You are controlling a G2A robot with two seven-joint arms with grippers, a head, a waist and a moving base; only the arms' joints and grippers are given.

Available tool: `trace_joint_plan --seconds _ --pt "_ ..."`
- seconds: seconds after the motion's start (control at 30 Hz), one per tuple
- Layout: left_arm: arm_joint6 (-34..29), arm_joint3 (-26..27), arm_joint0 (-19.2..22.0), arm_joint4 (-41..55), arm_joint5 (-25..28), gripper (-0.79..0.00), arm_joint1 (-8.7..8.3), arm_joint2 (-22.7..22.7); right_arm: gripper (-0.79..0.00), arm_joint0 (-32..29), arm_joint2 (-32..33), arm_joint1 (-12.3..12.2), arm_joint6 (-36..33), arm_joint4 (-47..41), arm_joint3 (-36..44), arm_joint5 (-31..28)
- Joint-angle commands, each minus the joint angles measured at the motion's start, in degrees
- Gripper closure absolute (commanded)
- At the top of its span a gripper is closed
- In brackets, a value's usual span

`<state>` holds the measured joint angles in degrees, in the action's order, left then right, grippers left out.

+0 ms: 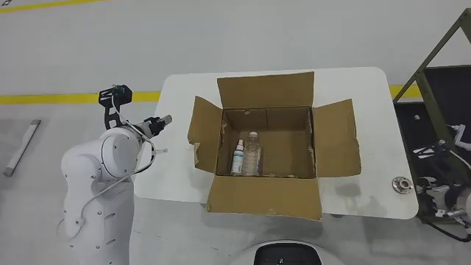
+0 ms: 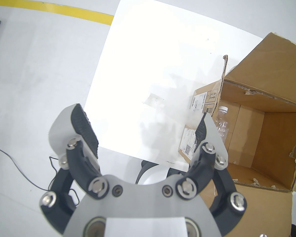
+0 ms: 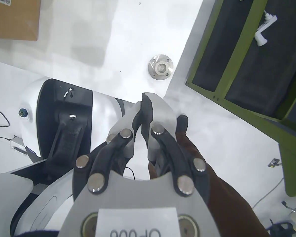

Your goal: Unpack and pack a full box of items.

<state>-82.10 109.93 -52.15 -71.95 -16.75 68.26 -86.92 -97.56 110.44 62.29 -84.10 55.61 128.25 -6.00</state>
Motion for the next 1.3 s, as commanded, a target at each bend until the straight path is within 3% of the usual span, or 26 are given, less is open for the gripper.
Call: trace_joint_plan --seconds 0.0,0.03,0.07,0.2,0.67,1.27 --pt "0.0 0.0 0.0 0.0 0.0 -0.785 0.0 0.0 0.0 0.24 -1.21 0.02 2.36 0.85 -2.43 0.96" --pt "0.0 0.0 0.0 0.0 0.0 -0.785 0.0 0.0 -0.065 0.67 -1.43 0.0 3.11 0.9 -3.99 1.33" --pt "0.0 0.0 0.0 0.0 0.0 -0.785 0.0 0.0 -0.219 1.16 -1.67 -0.02 3.35 0.6 -5.59 1.68" --pt "0.0 0.0 0.0 0.0 0.0 -0.785 0.0 0.0 -0.339 4.46 -2.51 -0.59 2.86 3.63 -9.48 -0.69" --pt "0.0 0.0 0.0 0.0 0.0 -0.785 0.0 0.0 -0.354 12.35 -9.78 -1.3 5.64 9.21 -24.5 -2.39" --pt "0.0 0.0 0.0 0.0 0.0 -0.785 0.0 0.0 -0.376 13.38 -11.67 -1.62 8.06 9.93 -28.83 -0.39"
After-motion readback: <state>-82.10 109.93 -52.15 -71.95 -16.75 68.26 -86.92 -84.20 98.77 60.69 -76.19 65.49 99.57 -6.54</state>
